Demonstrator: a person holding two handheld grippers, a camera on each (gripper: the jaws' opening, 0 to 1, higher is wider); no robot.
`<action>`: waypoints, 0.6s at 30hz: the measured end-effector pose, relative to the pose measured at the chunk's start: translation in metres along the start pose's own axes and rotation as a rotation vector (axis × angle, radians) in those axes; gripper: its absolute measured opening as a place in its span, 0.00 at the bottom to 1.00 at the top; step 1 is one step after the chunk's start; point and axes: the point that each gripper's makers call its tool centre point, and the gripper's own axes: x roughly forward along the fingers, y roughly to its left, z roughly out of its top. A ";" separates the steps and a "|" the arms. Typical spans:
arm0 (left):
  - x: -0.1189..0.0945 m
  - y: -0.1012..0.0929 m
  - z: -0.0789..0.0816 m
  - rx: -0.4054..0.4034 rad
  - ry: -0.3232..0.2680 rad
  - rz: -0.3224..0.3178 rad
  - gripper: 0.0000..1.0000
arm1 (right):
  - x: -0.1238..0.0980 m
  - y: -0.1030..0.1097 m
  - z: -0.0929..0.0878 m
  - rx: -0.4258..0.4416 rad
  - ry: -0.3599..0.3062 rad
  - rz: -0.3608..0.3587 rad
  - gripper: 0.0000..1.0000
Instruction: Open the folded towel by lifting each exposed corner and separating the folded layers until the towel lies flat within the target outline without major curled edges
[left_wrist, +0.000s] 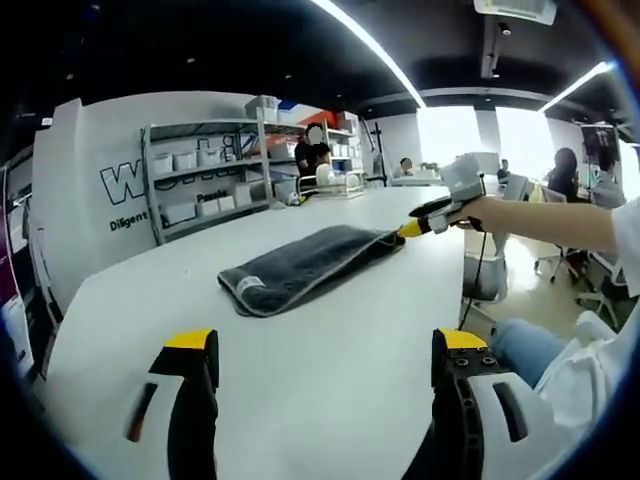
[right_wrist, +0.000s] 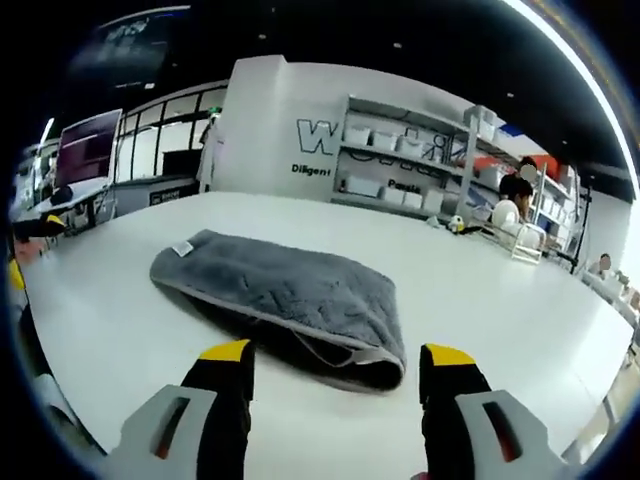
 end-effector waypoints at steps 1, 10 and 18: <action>0.002 0.002 0.002 -0.002 -0.004 -0.001 0.87 | -0.001 0.005 -0.001 0.007 0.004 0.004 0.74; 0.017 0.018 0.011 -0.012 -0.023 0.018 0.87 | -0.008 0.042 0.005 -0.016 0.015 0.069 0.89; 0.025 0.017 0.017 -0.002 -0.032 0.000 0.87 | -0.017 0.053 0.010 -0.016 0.030 0.113 0.99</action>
